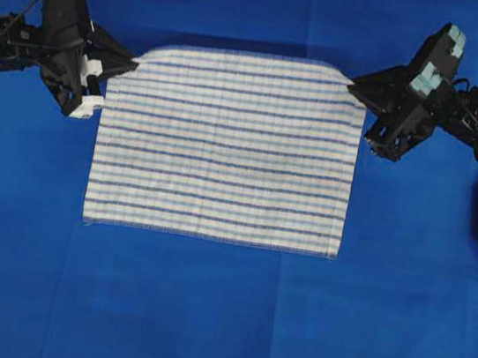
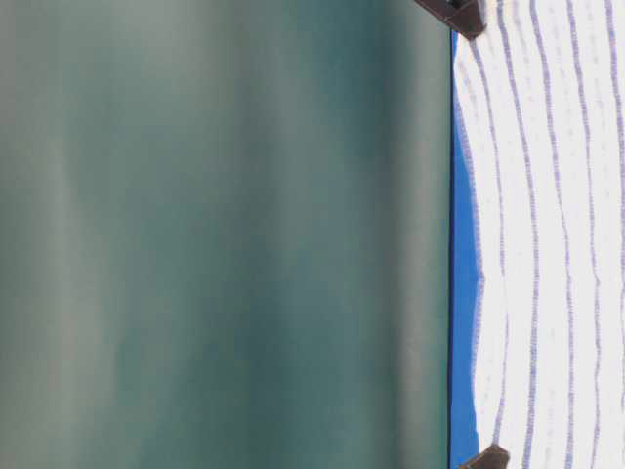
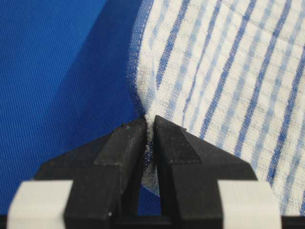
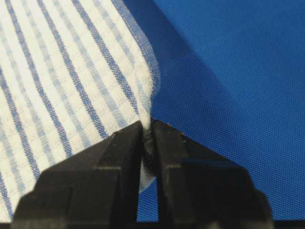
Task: Fold the blue towel.
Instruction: 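Pull the top edge down over the bottom edge and release, then lift both grippers and grasp the folded strip's left and right ends, then lift the strip and rotate it vertical, laying it down lengthwise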
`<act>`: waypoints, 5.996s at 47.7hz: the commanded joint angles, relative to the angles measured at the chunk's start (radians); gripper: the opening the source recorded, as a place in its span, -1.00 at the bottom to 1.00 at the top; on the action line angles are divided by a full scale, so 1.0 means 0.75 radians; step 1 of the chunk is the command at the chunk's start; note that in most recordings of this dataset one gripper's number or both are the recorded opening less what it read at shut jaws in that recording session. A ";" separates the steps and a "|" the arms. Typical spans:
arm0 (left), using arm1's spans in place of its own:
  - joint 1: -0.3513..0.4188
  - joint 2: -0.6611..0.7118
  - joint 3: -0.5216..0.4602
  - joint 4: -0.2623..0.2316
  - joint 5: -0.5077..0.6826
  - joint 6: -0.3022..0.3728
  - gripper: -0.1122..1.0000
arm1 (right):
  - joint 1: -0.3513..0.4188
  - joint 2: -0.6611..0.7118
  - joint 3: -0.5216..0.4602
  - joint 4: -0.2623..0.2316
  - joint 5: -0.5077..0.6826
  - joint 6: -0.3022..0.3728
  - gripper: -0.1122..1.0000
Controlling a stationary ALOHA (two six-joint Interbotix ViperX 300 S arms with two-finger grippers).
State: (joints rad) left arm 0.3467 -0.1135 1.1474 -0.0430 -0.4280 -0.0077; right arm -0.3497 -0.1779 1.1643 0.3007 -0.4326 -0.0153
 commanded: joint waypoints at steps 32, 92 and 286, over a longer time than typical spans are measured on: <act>-0.411 -0.143 0.027 0.002 0.002 -0.051 -0.72 | 0.458 -0.178 0.041 0.243 0.002 0.029 -0.79; -0.767 -0.123 0.033 0.000 -0.016 -0.292 -0.38 | 0.951 0.014 -0.008 0.716 -0.076 0.025 -0.61; -0.659 -0.053 -0.495 -0.002 0.268 -0.548 -0.75 | 0.194 -0.194 -0.286 0.755 0.063 -0.755 -0.87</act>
State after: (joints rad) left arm -0.1335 -0.1764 0.8376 -0.0414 -0.1933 -0.4188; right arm -0.1733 -0.3344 0.9971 0.8682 -0.3804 -0.5722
